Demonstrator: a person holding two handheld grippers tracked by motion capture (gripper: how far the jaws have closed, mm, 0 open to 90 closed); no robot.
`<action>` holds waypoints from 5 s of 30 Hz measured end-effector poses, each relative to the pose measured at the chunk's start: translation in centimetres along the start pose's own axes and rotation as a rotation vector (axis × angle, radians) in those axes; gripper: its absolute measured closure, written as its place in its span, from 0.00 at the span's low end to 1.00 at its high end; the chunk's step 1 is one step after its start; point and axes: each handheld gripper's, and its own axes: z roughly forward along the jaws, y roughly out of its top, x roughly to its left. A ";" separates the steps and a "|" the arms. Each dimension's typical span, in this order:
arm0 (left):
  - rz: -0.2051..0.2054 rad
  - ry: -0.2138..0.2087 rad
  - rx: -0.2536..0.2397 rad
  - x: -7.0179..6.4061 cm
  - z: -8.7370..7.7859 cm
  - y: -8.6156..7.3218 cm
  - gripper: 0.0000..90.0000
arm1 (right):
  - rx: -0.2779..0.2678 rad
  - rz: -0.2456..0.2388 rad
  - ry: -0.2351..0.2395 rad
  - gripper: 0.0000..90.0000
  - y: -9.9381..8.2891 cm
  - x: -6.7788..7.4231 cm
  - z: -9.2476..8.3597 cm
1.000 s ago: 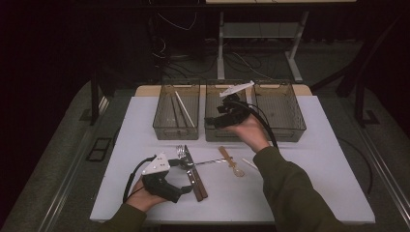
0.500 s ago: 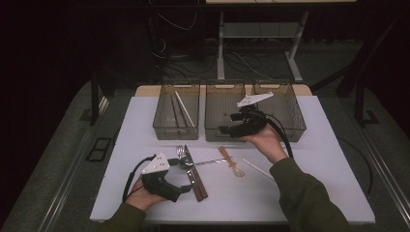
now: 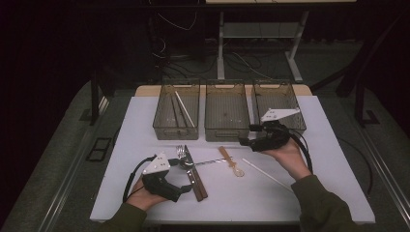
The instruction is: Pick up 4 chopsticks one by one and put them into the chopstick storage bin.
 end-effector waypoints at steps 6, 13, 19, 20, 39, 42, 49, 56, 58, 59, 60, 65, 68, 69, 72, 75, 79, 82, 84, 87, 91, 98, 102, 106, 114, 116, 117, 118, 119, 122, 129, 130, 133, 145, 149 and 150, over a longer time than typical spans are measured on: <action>0.001 0.001 -0.002 -0.1 0.0 0.0 0.00 | 0.033 0.006 -0.001 0.31 -2.0 -0.3 -1.3; -0.004 0.002 0.000 -0.1 0.0 0.0 0.00 | 0.060 0.015 0.000 0.31 -3.8 -0.2 -3.0; -0.006 0.004 -0.003 -0.1 0.0 0.1 0.00 | 0.089 0.021 0.002 0.31 -5.5 -0.5 -4.4; -0.009 0.006 -0.004 -0.1 0.0 0.1 0.00 | 0.092 0.023 0.001 0.31 -5.7 -0.5 -4.6; -0.009 -0.002 -0.015 -0.5 -0.3 0.0 0.00 | 0.291 -0.017 -0.011 0.59 -9.4 -0.1 -6.1; -0.006 -0.002 -0.015 -0.6 -0.4 0.0 0.00 | 0.352 -0.042 -0.014 0.68 -9.6 0.2 -5.9; -0.004 -0.004 -0.013 -0.6 -0.4 0.0 0.00 | 0.465 -0.075 -0.040 0.82 -9.7 0.7 -5.7; 0.000 -0.005 -0.011 -0.6 -0.4 0.0 0.00 | 0.567 -0.115 -0.061 0.84 -9.6 1.0 -5.2; 0.001 -0.005 -0.010 -0.6 -0.4 0.0 0.00 | 0.592 -0.124 -0.069 0.85 -9.5 1.2 -5.2; 0.000 -0.005 -0.012 -0.7 -0.3 0.0 0.00 | 0.605 -0.129 -0.069 0.86 -9.4 1.2 -5.1; 0.000 -0.006 -0.012 -0.7 -0.4 0.1 0.00 | 0.612 -0.125 -0.061 0.86 -9.3 1.3 -5.0; 0.001 -0.006 -0.015 -0.7 -0.4 0.1 0.00 | 0.692 -0.150 -0.065 0.87 -9.1 1.3 -4.4; 0.001 -0.007 -0.016 -0.7 -0.3 0.1 0.00 | 0.723 -0.141 -0.054 0.89 -8.8 1.4 -4.0; 0.002 -0.008 -0.010 -0.7 -0.4 0.1 0.00 | 0.740 -0.146 -0.055 0.89 -8.7 1.3 -3.9; 0.004 -0.010 -0.012 -0.7 -0.3 0.1 0.00 | 0.788 -0.146 -0.056 0.89 -8.3 1.2 -3.3; 0.003 -0.010 -0.006 -0.7 -0.3 0.1 0.00 | 0.843 -0.128 -0.062 0.90 -7.8 1.3 -2.7; 0.005 -0.010 -0.006 -0.8 -0.3 0.1 0.00 | 0.886 -0.125 -0.074 0.94 -7.4 1.2 -2.1; 0.005 -0.008 -0.008 -0.8 -0.4 0.1 0.00 | 0.886 -0.111 -0.070 0.95 -7.4 1.2 -2.2; 0.004 -0.008 -0.012 -0.8 -0.3 0.1 0.00 | 0.869 -0.106 -0.067 0.95 -7.5 1.0 -2.4; 0.005 -0.009 -0.011 -0.8 -0.3 0.0 0.00 | 0.821 -0.074 -0.030 0.95 -7.7 0.4 -2.9; 0.003 -0.007 -0.012 -0.8 -0.4 0.0 0.00 | 0.760 -0.038 -0.010 0.95 -7.6 0.3 -3.4; 0.004 -0.010 -0.010 -0.8 -0.4 0.0 0.00 | 0.651 -0.006 -0.009 0.95 -7.1 0.0 -4.3; -0.002 -0.009 -0.015 -0.8 -0.4 0.0 0.00 | 0.553 0.013 -0.021 0.95 -6.7 -0.3 -4.8; -0.006 -0.009 -0.018 -0.7 -0.4 0.0 0.00 | 0.459 0.044 -0.003 0.95 -6.4 -0.5 -5.0; -0.023 -0.019 -0.030 -0.7 -0.3 0.0 0.00 | 0.298 0.074 0.030 0.95 -5.4 -0.8 -4.6; -0.023 -0.022 -0.026 -0.6 -0.2 0.0 0.00 | 0.249 0.071 0.037 0.95 -5.1 -0.8 -4.4; -0.024 -0.022 -0.024 -0.6 -0.2 0.0 0.00 | 0.217 0.079 0.045 0.95 -4.9 -0.8 -4.4; -0.024 -0.023 -0.023 -0.6 -0.2 0.0 0.00 | 0.193 0.084 0.047 0.95 -4.7 -0.9 -4.3; -0.022 -0.025 -0.026 -0.7 -0.2 0.0 0.00 | 0.178 0.086 0.046 0.95 -4.5 -0.8 -4.1; -0.023 -0.025 -0.026 -0.7 -0.2 0.0 0.00 | 0.134 0.085 0.043 0.95 -4.0 -0.8 -3.7; -0.031 -0.022 -0.036 -0.7 -0.2 0.0 0.00 | 0.044 0.059 0.046 0.95 -2.6 -0.3 -2.9; -0.024 -0.022 -0.038 -0.7 -0.2 0.0 0.00 | 0.029 0.059 0.055 0.95 -2.4 -0.2 -2.9; -0.024 -0.025 -0.037 -0.8 -0.3 0.0 0.00 | 0.011 0.048 0.049 0.95 -1.7 0.0 -2.5; -0.026 -0.029 -0.043 -0.9 -0.3 0.1 0.00 | -0.090 0.066 0.035 0.95 1.1 0.8 -0.2; -0.023 -0.027 -0.043 -0.9 -0.4 0.1 0.00 | -0.115 0.072 0.029 0.95 2.3 0.9 0.6; -0.023 -0.027 -0.043 -0.9 -0.4 0.1 0.00 | -0.121 0.074 0.025 0.95 2.6 1.0 0.7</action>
